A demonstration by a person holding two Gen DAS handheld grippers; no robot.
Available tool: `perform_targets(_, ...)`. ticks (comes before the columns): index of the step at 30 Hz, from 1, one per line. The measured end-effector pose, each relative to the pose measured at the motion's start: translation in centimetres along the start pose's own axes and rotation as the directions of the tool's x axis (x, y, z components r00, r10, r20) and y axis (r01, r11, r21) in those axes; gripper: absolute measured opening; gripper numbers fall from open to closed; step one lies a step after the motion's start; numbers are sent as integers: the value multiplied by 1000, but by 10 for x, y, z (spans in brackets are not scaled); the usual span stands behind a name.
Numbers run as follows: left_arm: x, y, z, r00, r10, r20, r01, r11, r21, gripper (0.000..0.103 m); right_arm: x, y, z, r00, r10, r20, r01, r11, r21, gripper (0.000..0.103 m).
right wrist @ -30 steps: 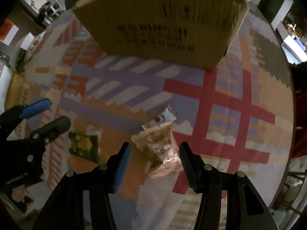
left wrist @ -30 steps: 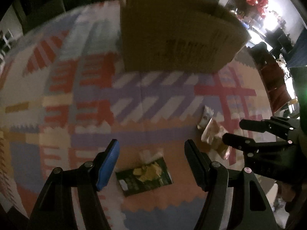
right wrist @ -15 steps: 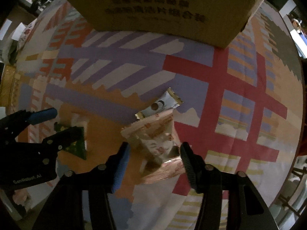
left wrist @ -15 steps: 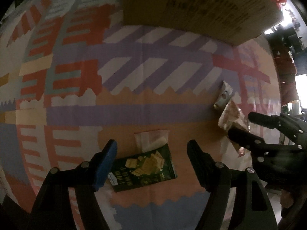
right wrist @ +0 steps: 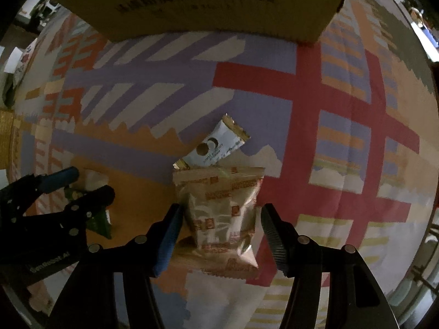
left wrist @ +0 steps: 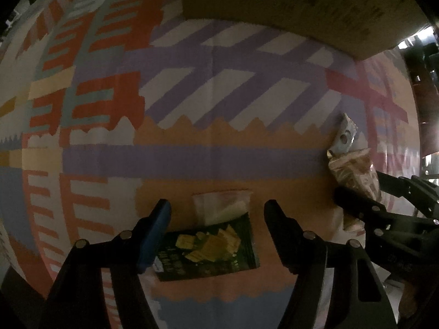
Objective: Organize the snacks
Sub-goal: 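Grasp the beige cookie bag with the right gripper while the left grasps the white striped packet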
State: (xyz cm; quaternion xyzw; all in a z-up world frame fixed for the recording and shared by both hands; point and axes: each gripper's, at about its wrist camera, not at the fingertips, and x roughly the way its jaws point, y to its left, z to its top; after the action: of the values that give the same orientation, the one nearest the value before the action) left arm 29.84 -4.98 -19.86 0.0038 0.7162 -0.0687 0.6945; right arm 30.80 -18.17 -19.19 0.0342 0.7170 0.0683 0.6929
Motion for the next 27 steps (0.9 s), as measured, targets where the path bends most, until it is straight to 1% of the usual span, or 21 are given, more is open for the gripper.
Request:
perform_targets(3,1,-3,-2,1000,7,11,-7,1000,-6,67,2,0,-1,1000,-3,2,3,1000,6,60)
perform_targets(4,1,-4,-2,1000,11,15,-11,1000,-9,64,2,1,-1,1000,1,1,-1,1000,11,60)
perform_targets(5,1,-5,-4,1000,20,21,-20,1000,-8,56,2,1,-1,1000,0,4,0,1000,19,60)
perform_targets(6,0,-7,-5,999,27,31,-27,1000,3,52,2,1,-2,1000,-2,6,2,1000,25,60)
perform_targets(8,-2,-8,-7,999,17,52,-19,999,29,41,2,2,-5,1000,1,13,-2,1000,23,59)
perform_targets(13,-4,-2,-8,998,-34,61,34,999,6,40,2,13,-20,999,-17,43,18,1000,-7,48)
perform_targets(14,-4,0,-7,996,-56,62,56,998,-3,39,2,15,-16,999,-13,45,13,1000,-8,47)
perform_targets(18,-5,6,-8,992,-107,71,110,993,-34,39,-4,23,-20,997,-8,74,9,1000,-15,47)
perform_targets(20,-9,5,-10,986,-141,90,144,989,-36,39,-13,30,-21,995,-6,98,7,1000,-18,47)
perform_targets(24,-26,4,-14,972,-182,145,188,982,-27,39,-31,33,-22,988,-16,151,20,999,-25,47)
perform_targets(26,-32,5,-12,968,-184,169,189,982,-18,39,-41,29,-24,984,-17,177,21,1000,-20,47)
perform_targets(27,-41,-7,-9,967,-180,180,184,983,-9,39,-45,29,-23,982,-18,188,22,1000,-18,47)
